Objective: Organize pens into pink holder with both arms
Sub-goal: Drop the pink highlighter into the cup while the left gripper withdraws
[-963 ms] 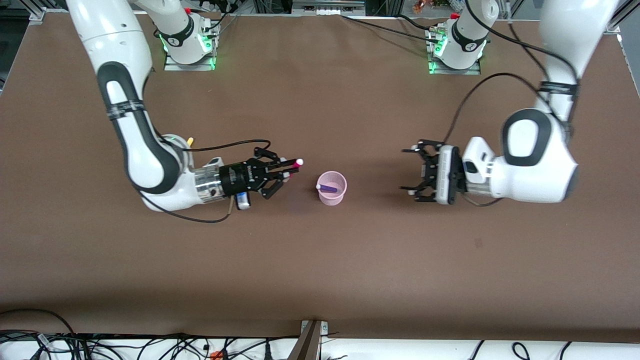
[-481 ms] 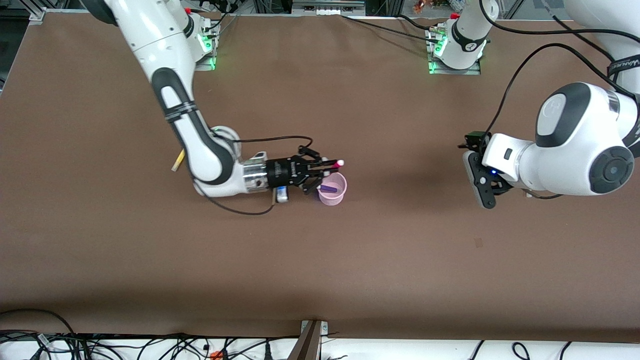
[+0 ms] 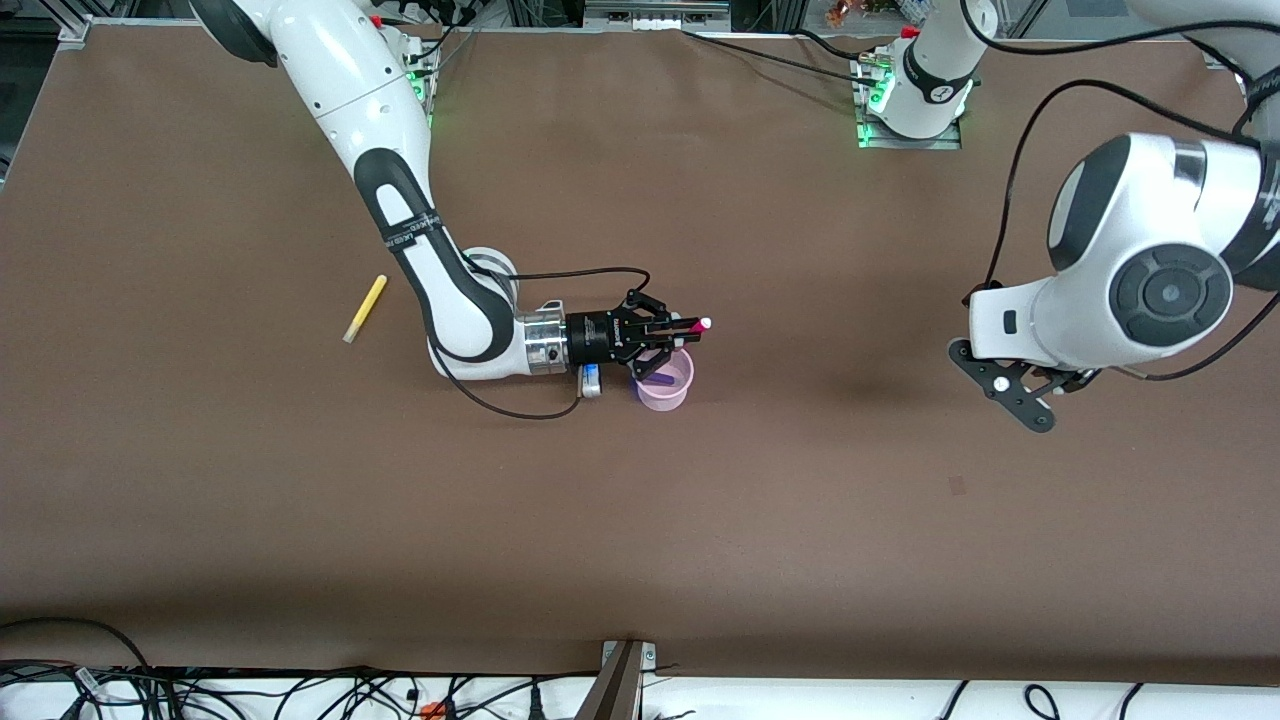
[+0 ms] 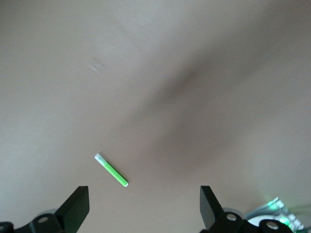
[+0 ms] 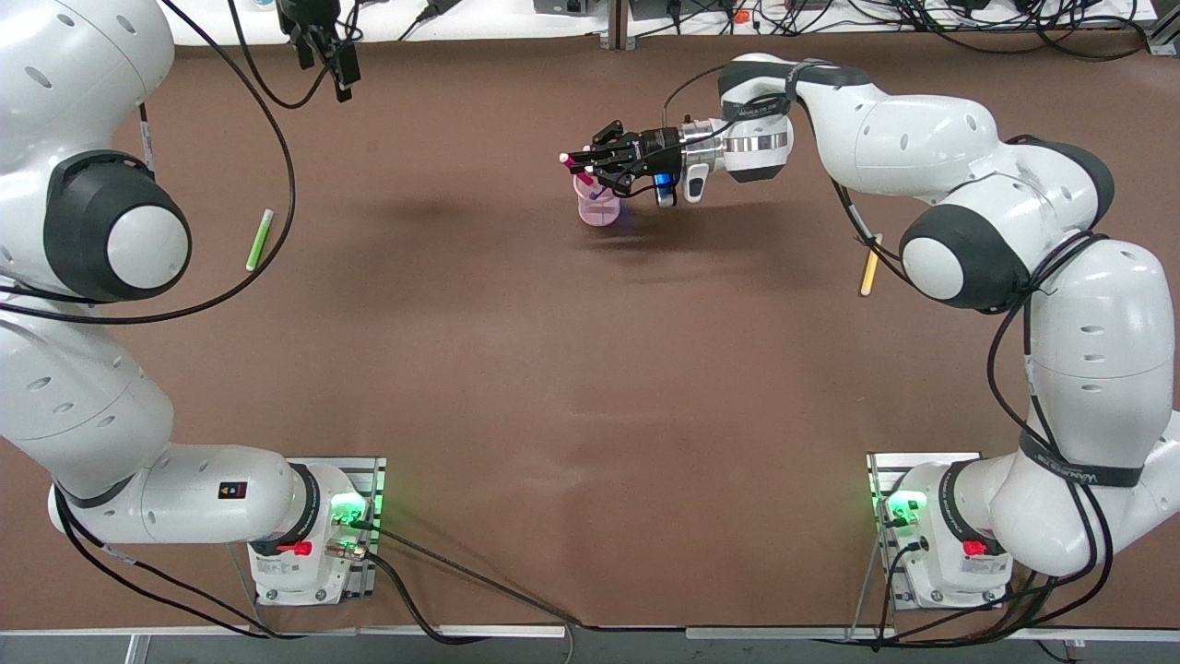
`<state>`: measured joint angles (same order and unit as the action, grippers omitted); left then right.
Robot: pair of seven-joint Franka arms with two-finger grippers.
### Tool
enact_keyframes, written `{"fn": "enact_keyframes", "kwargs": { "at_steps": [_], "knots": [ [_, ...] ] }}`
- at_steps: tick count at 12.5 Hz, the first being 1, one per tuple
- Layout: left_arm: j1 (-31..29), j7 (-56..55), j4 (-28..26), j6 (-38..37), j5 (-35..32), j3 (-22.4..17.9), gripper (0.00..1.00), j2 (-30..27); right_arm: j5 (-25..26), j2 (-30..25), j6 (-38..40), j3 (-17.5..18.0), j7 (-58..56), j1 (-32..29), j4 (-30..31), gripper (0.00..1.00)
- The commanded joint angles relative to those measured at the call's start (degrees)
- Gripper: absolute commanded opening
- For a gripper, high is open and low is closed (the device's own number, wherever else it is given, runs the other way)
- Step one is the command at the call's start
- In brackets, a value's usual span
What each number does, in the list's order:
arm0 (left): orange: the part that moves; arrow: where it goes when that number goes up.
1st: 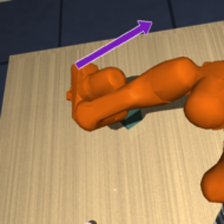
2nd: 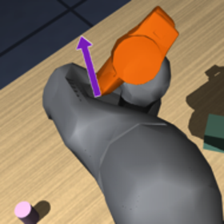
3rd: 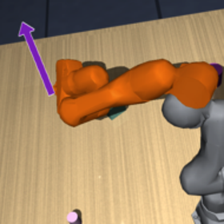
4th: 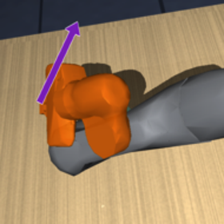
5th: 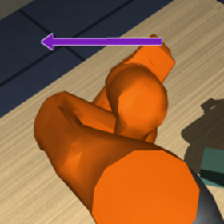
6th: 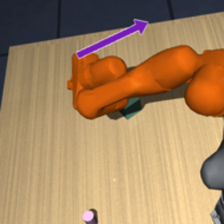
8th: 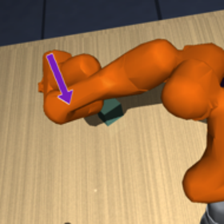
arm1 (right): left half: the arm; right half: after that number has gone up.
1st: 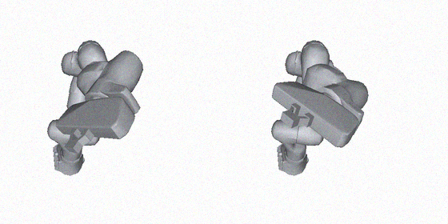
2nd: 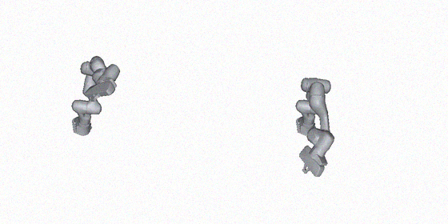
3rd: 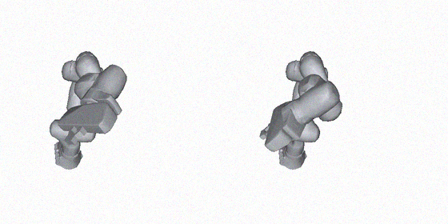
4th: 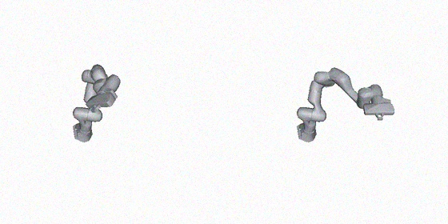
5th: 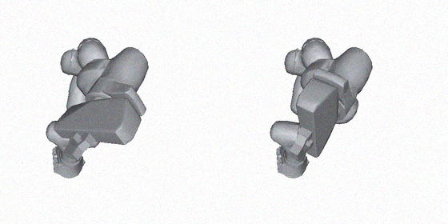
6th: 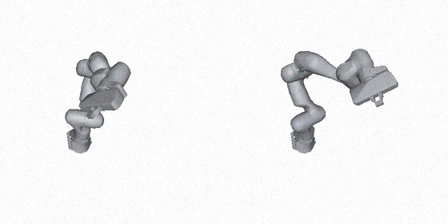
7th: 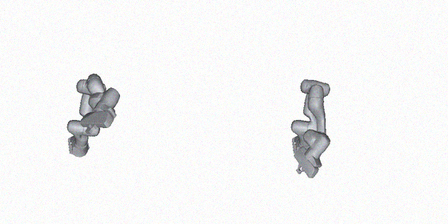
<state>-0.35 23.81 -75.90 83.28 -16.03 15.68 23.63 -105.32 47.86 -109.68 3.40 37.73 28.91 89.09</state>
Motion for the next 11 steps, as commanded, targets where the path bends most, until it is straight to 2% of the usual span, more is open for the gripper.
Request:
{"fn": "enact_keyframes", "kwargs": {
  "at_steps": [1,3,4,5,6,7,8,9,11],
  "knots": [
    [-0.26,-10.33,2.67,-0.93,-1.03,-0.83,1.0,-3.32,-1.12,1.17,-0.01,-0.15,-1.79,0.18,-0.59,0.0],
    [-1.75,-13.43,6.97,-1.28,2.38,-1.26,1.0,-3.59,-1.03,2.4,-0.01,-0.32,-2.83,0.09,-0.85,0.0],
    [-0.81,-16.57,5.86,-0.76,5.28,-4.92,1.0,-6.11,-1.12,2.58,-0.01,-0.32,-3.71,0.01,-0.85,0.0],
    [1.12,-22.52,3.15,-0.58,9.05,-8.18,1.0,-8.4,-1.03,2.58,-0.01,-0.41,-3.81,-0.17,-0.85,0.21],
    [1.48,-27.28,-0.79,1.43,12.91,-10.56,1.0,-11.47,-0.94,2.41,0.08,-0.58,-3.81,-0.61,-0.85,0.77],
    [1.92,-28.2,-7.97,6.41,13.91,-12.32,1.0,-16.28,-0.68,1.89,0.26,-0.85,-3.55,-1.31,-0.85,1.0],
    [1.93,-27.86,-16.65,12.55,13.92,-12.43,1.0,-21.47,-0.5,1.45,0.78,-1.02,-3.2,-2.62,-0.85,1.0],
    [1.84,-27.94,-22.74,16.61,13.92,-12.6,1.0,-25.26,0.63,0.92,0.78,-1.03,-3.11,-3.33,-0.85,1.0],
    [1.75,-28.47,-25.7,16.83,13.83,-12.52,1.0,-27.84,7.55,-2.5,0.35,-2.33,-2.67,-3.34,-1.02,1.0]
  ]
}}
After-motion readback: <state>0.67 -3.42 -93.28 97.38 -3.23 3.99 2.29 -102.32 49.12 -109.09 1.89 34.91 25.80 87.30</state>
